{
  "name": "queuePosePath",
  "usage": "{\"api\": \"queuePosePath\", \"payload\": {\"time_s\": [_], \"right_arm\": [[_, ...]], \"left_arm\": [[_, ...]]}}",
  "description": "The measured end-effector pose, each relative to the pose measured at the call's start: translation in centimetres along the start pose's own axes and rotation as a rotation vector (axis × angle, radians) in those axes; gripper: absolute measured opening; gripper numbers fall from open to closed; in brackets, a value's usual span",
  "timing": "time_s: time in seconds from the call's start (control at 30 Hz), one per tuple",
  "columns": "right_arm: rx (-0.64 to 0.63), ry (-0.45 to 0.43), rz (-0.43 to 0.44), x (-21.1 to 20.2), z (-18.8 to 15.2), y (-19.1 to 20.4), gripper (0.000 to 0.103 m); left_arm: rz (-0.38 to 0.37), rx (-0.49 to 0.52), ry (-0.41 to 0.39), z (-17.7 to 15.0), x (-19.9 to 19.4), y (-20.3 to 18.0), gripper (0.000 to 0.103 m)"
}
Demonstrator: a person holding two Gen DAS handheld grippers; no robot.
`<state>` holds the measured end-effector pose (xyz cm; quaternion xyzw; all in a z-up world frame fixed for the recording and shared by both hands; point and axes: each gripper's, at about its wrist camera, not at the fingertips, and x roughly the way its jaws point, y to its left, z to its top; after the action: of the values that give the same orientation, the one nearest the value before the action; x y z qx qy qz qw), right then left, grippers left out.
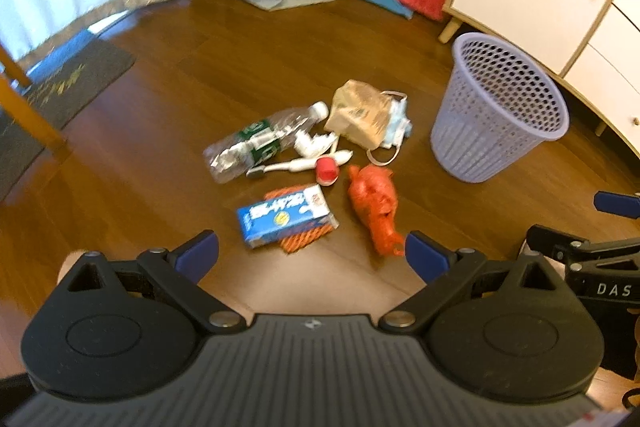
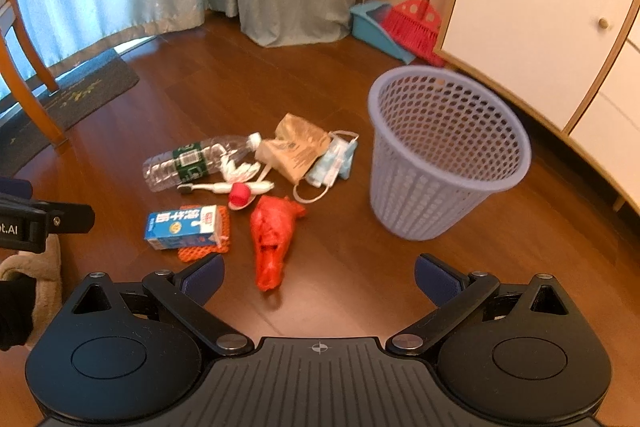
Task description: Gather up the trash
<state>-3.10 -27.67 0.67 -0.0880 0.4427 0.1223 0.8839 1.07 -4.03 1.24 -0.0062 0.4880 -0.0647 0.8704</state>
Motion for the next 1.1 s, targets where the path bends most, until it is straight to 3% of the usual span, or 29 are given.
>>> {"api": "queuePosePath", "payload": {"time_s": [0.23, 0.4, 0.47, 0.57, 0.7, 0.83, 0.9, 0.93, 0.97, 1.1], "right_arm": [[-0.119, -0.11, -0.023, -1.2, 2.2, -2.5, 0.099], [-0.289, -0.186, 0.02, 2.0, 3.3, -4.8, 0.096], [-0.374, -0.164, 0.04, 4.0, 3.1, -5.8, 0.081], [-0.443, -0.142, 0.079, 6.2, 3.8, -7.3, 0.08], [-0.549, -0.115, 0.114, 9.2, 5.0, -8.9, 0.08], [-0.574, -0.107, 0.141, 11.7, 6.1, -9.8, 0.079], [-0.597, -0.097, 0.124, 13.4, 5.7, -9.7, 0.073], [-0.603, -0.097, 0.118, 13.9, 5.8, -9.5, 0.062], [-0.604, -0.096, 0.121, 14.7, 5.7, -9.5, 0.058], [-0.607, -0.11, 0.091, 17.1, 5.6, -9.9, 0.054]], "left_arm": [[-0.031, -0.011, -0.026, 1.4, -0.1, -1.2, 0.099], [-0.067, -0.021, -0.081, 3.1, -0.6, -1.1, 0.099], [-0.078, 0.012, -0.117, 3.9, -1.0, -1.0, 0.1], [-0.079, 0.028, -0.153, 5.7, -1.5, -0.2, 0.101], [-0.069, 0.115, -0.132, 8.6, -1.2, 0.6, 0.101], [-0.117, 0.223, -0.114, 11.1, 1.2, 1.8, 0.101], [-0.142, 0.251, -0.128, 11.3, 2.8, 2.6, 0.102], [-0.157, 0.247, -0.135, 11.2, 3.8, 3.2, 0.102], [-0.181, 0.235, -0.142, 11.1, 4.7, 3.8, 0.101], [-0.238, 0.25, -0.144, 10.0, 9.4, 5.5, 0.101]]}}
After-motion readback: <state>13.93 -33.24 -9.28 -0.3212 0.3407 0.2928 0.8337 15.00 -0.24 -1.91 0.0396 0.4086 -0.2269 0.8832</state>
